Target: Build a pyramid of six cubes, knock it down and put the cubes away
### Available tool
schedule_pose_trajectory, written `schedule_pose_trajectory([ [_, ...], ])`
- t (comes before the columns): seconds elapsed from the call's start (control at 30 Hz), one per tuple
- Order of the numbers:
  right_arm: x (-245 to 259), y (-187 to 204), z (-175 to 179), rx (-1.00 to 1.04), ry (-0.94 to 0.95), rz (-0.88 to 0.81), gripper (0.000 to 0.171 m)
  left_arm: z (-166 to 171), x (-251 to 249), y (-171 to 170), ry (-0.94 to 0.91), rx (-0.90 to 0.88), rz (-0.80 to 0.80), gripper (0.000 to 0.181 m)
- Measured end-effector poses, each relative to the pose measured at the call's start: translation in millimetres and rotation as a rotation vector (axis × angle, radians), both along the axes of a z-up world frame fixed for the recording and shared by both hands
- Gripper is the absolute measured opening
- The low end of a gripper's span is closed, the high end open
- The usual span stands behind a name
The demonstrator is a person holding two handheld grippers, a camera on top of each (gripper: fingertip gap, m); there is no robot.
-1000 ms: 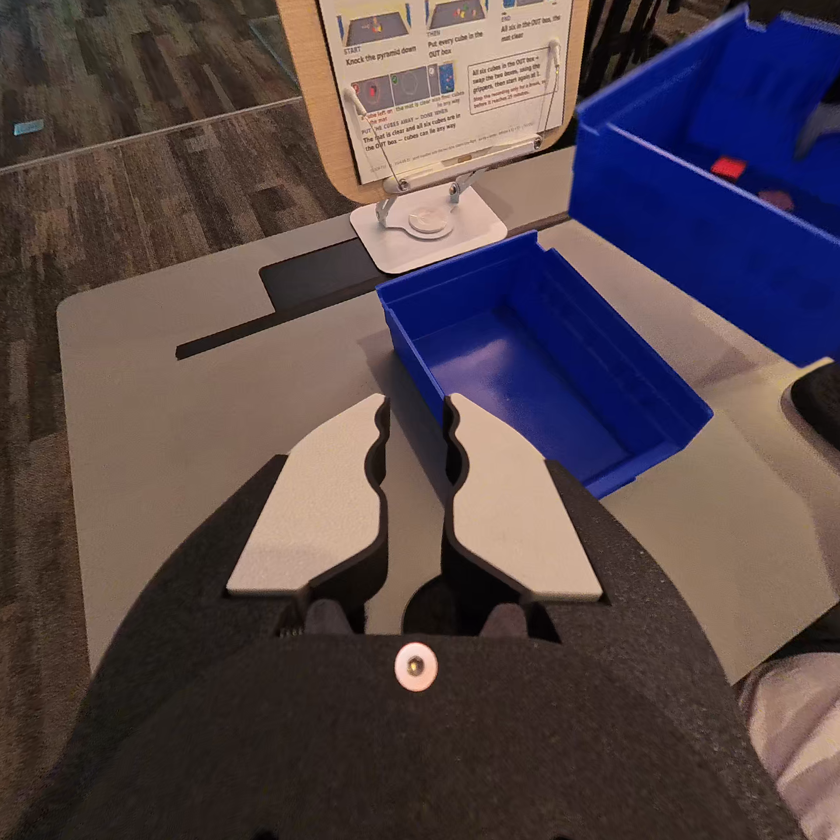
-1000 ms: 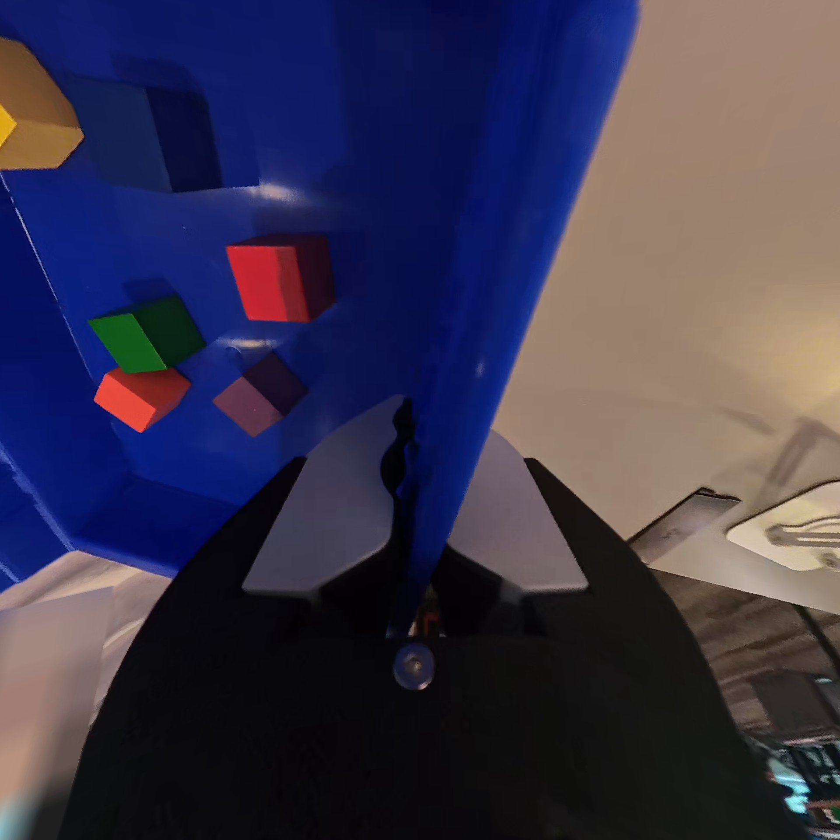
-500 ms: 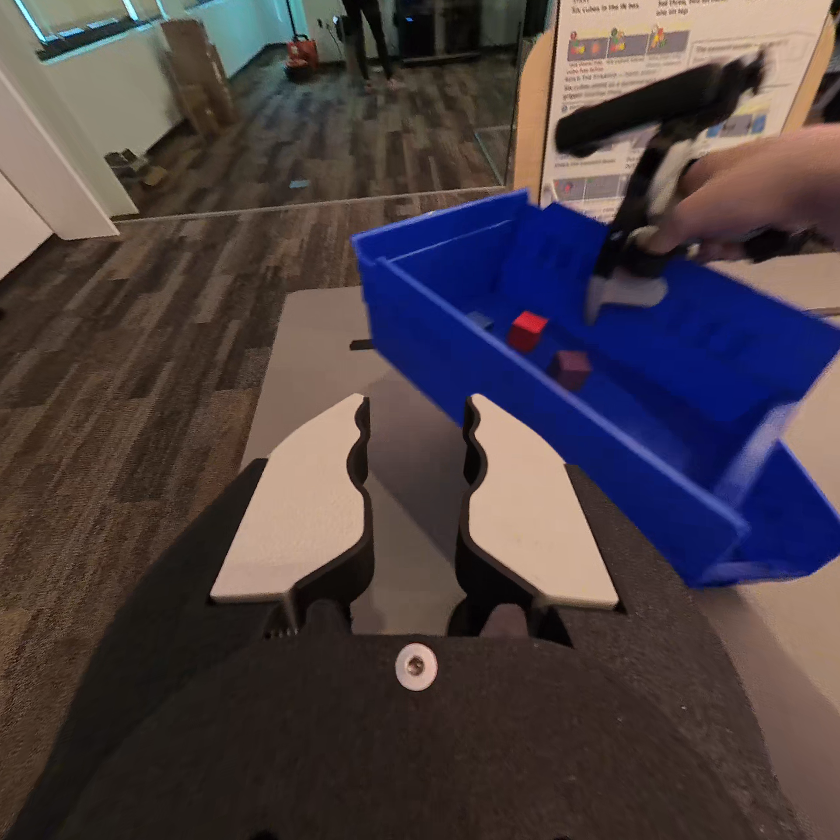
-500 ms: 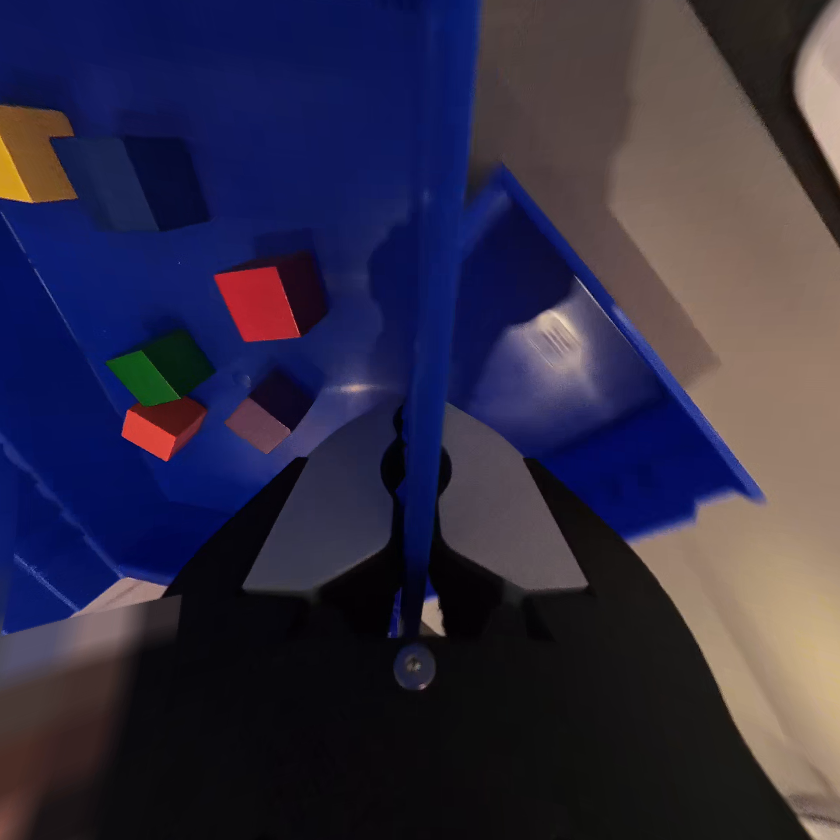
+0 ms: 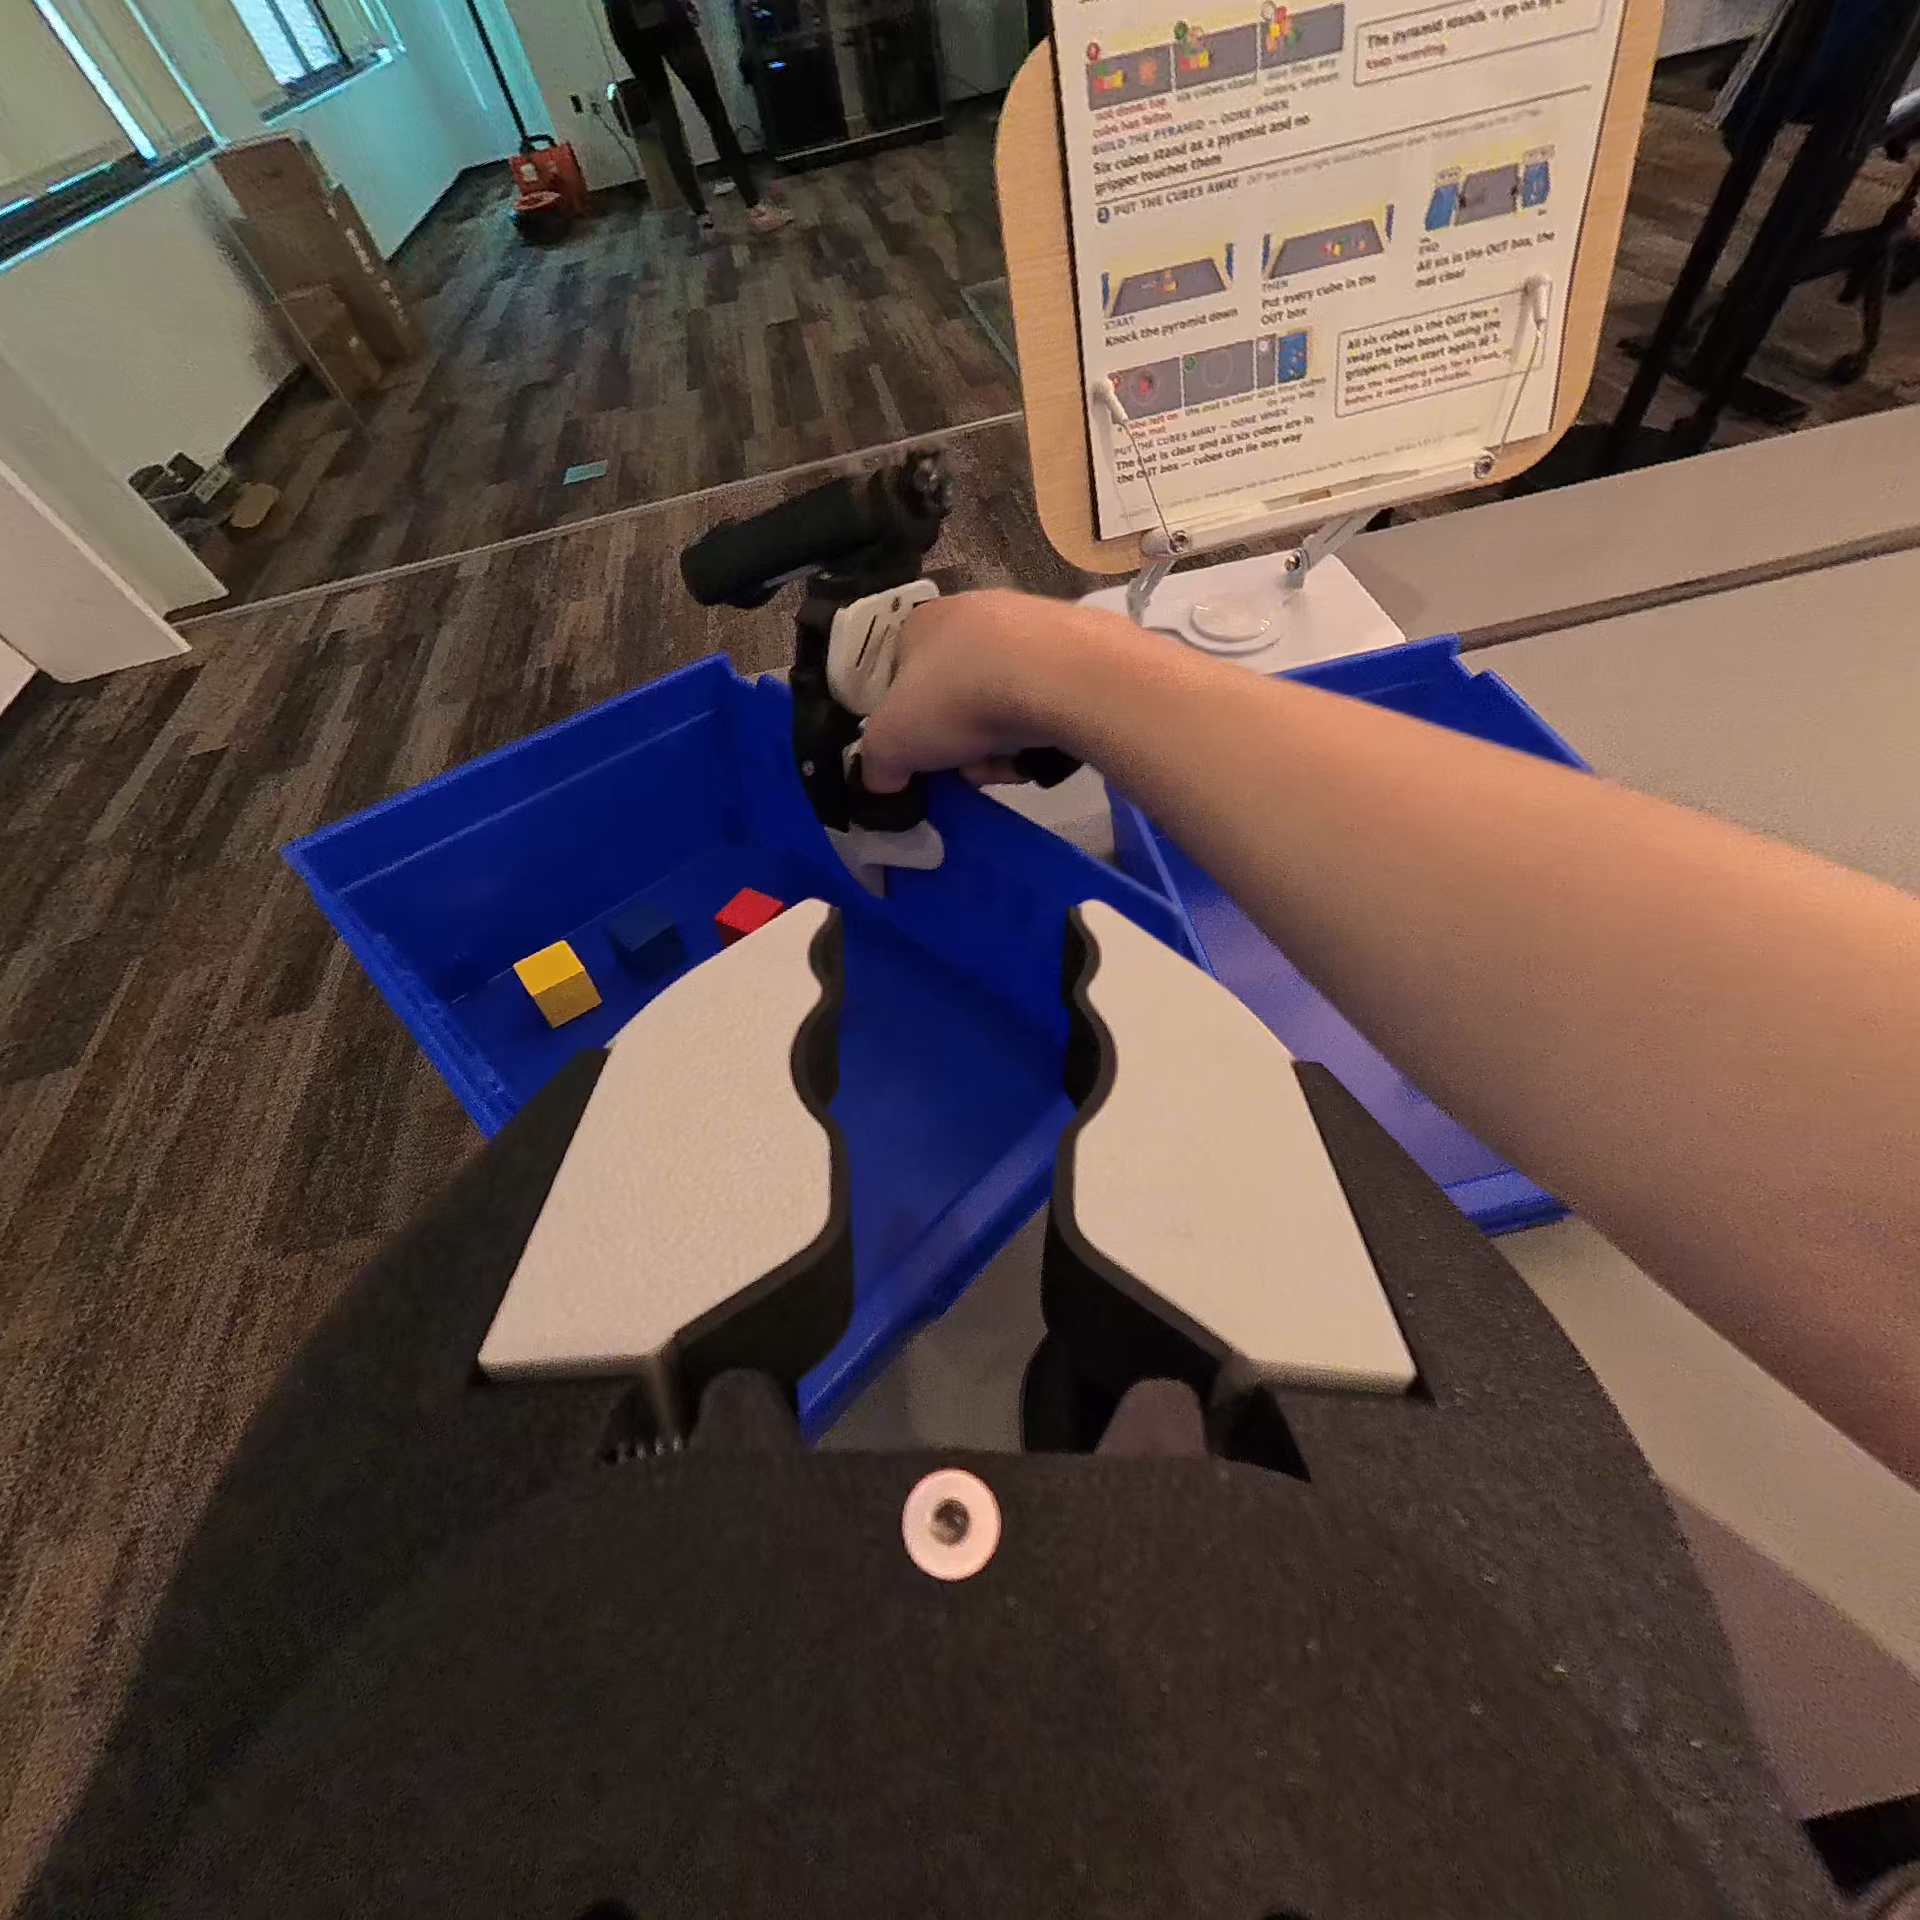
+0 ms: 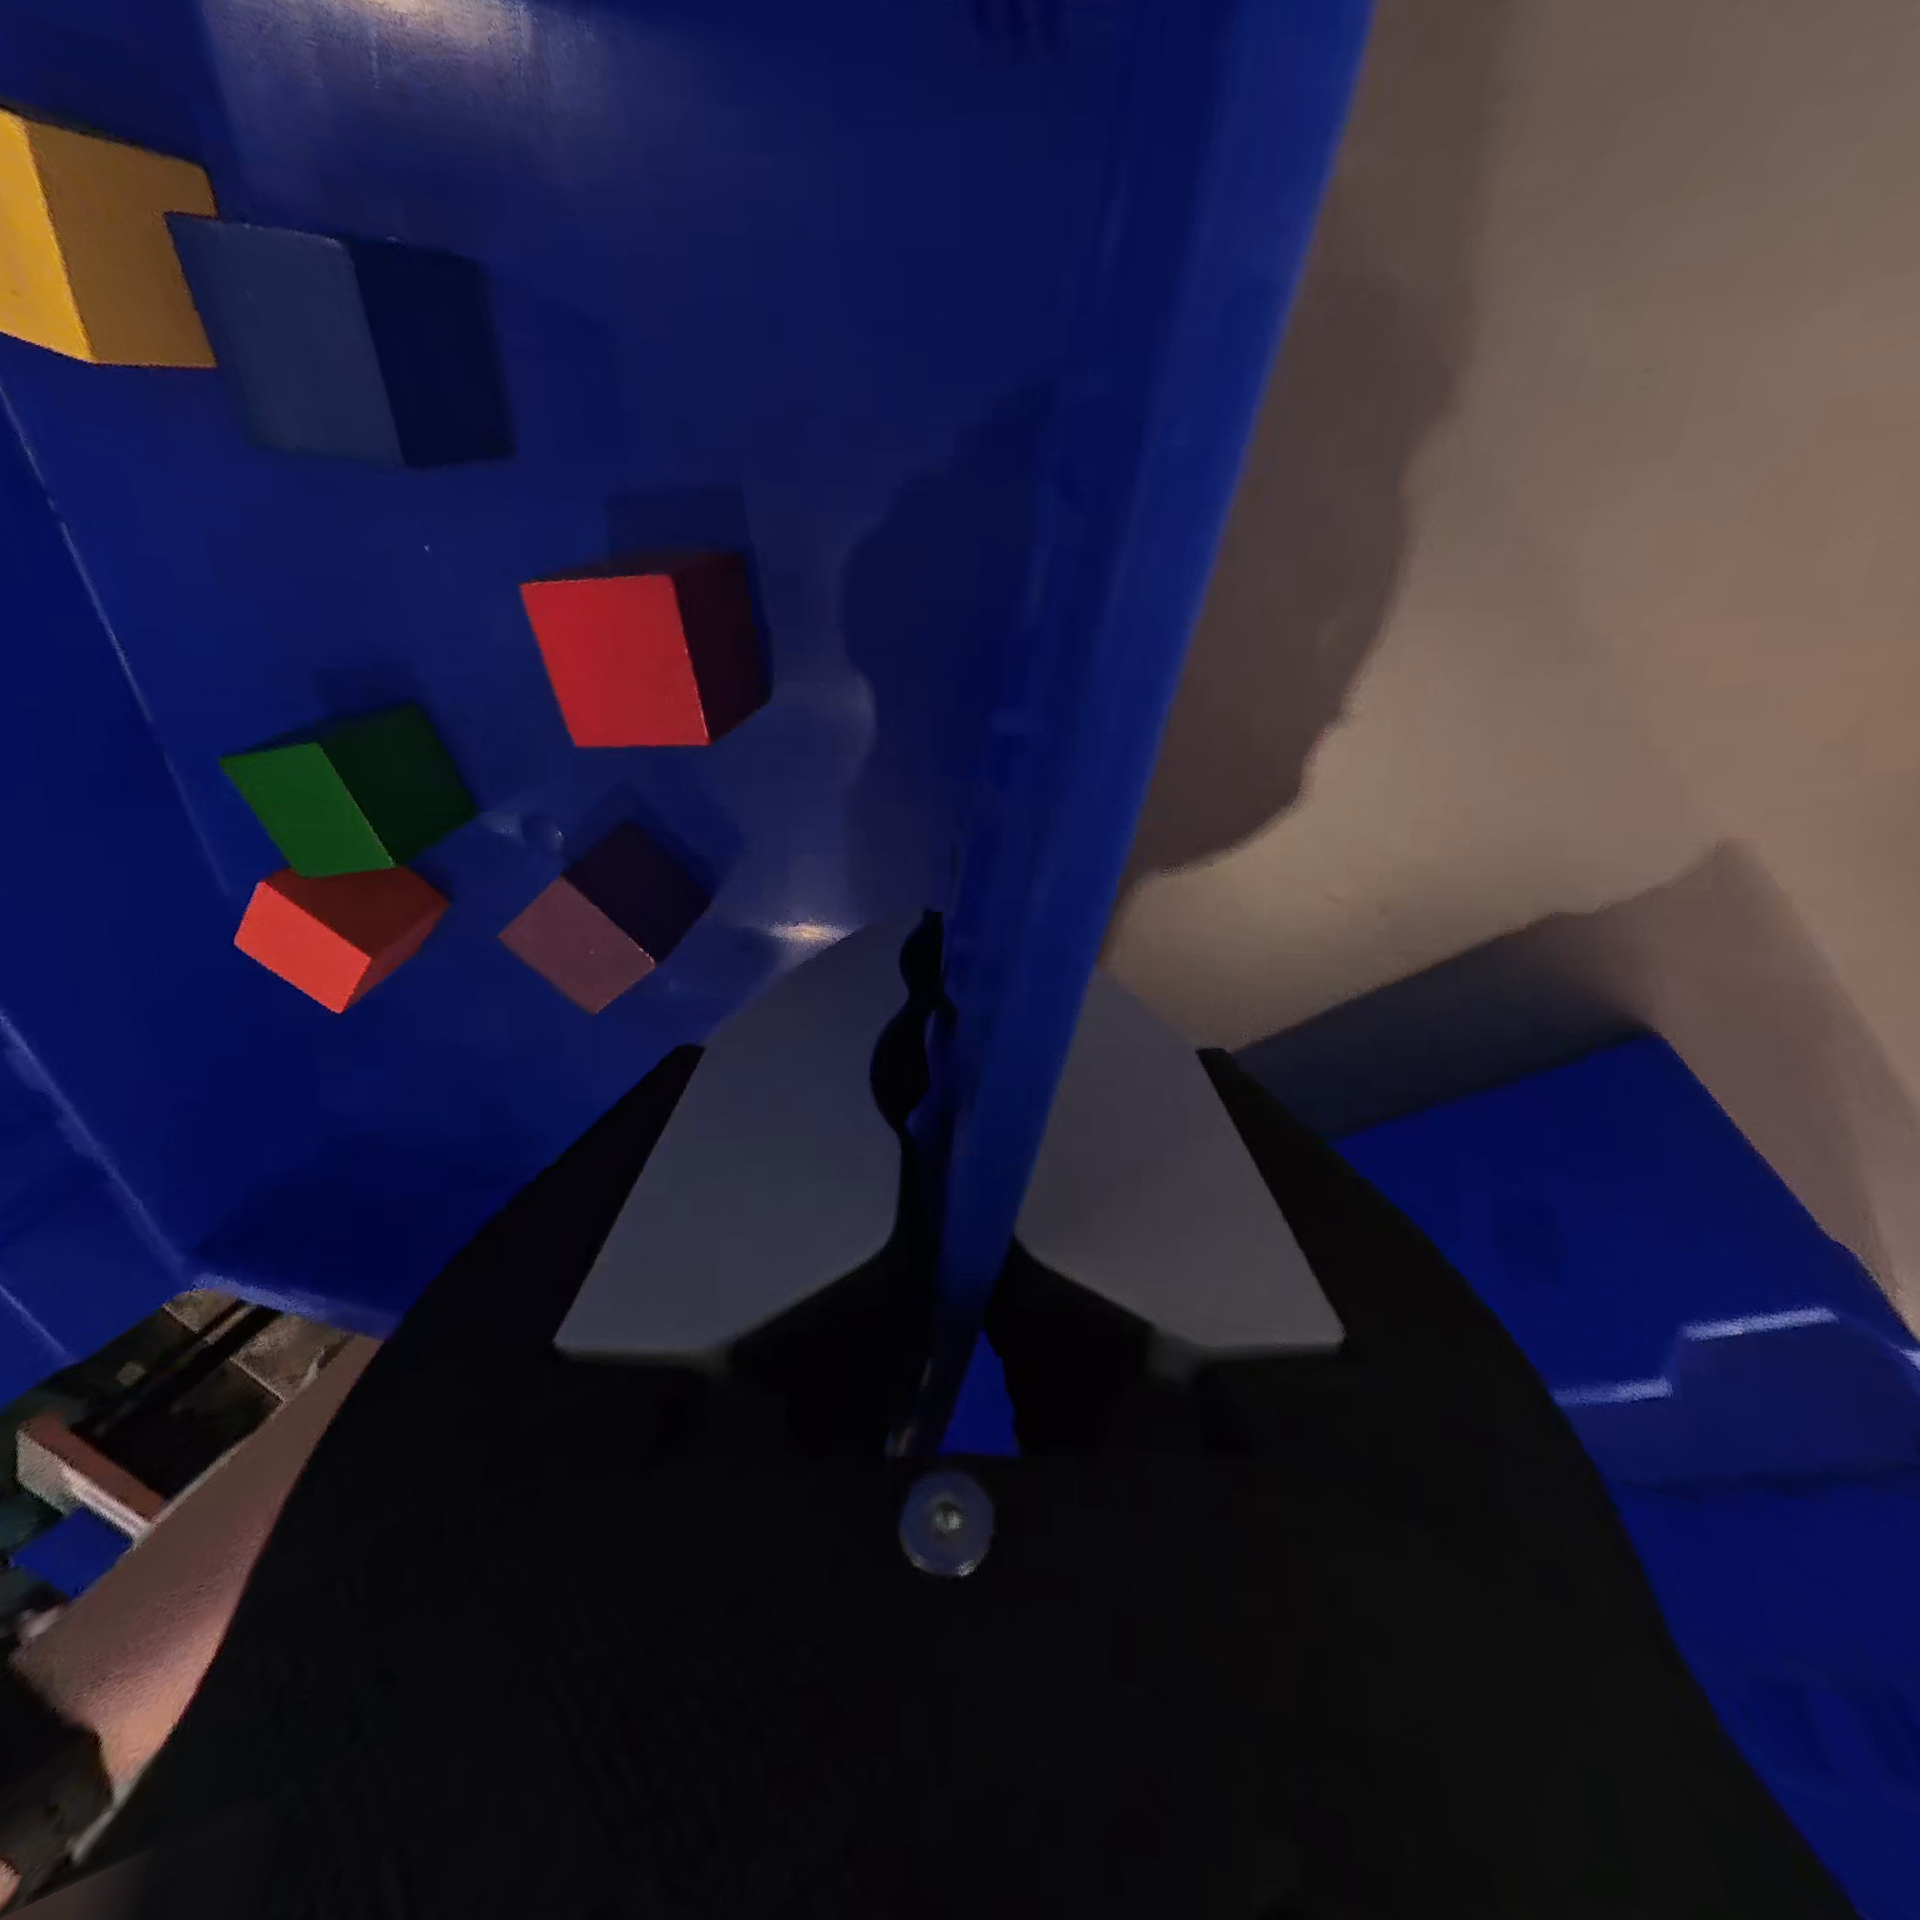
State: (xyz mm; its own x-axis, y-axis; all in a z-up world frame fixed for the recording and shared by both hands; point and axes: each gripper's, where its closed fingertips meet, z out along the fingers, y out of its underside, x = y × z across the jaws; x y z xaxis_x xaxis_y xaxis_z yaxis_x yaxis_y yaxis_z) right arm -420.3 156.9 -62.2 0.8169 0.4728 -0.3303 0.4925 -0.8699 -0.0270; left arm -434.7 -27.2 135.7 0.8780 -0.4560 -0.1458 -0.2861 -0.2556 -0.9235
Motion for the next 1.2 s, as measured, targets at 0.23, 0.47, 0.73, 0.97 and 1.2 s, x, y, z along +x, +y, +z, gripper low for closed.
schedule_pose_trajectory([
  [0.23,6.6,4.3,-49.8,0.005,-0.084,-0.061,0.006,-4.0,1.0,3.5,-0.011,-0.022,-0.033,0.04],
  [0.47,14.8,4.9,-72.4,0.027,-0.122,-0.051,0.009,-11.6,5.1,8.2,0.004,-0.058,-0.061,0.042],
  [0.73,49.1,10.5,21.3,0.437,0.028,0.129,0.036,-15.7,0.8,11.5,0.001,-0.078,-0.06,0.045],
  [0.97,276.3,-49.7,49.8,0.647,-0.378,-0.136,0.073,-13.0,10.6,9.6,0.009,-0.066,-0.076,0.044],
  [1.2,314.7,-112.1,-40.9,0.281,-0.11,-0.27,0.054,-22.5,38.9,12.6,0.13,-0.078,-0.085,0.044],
])
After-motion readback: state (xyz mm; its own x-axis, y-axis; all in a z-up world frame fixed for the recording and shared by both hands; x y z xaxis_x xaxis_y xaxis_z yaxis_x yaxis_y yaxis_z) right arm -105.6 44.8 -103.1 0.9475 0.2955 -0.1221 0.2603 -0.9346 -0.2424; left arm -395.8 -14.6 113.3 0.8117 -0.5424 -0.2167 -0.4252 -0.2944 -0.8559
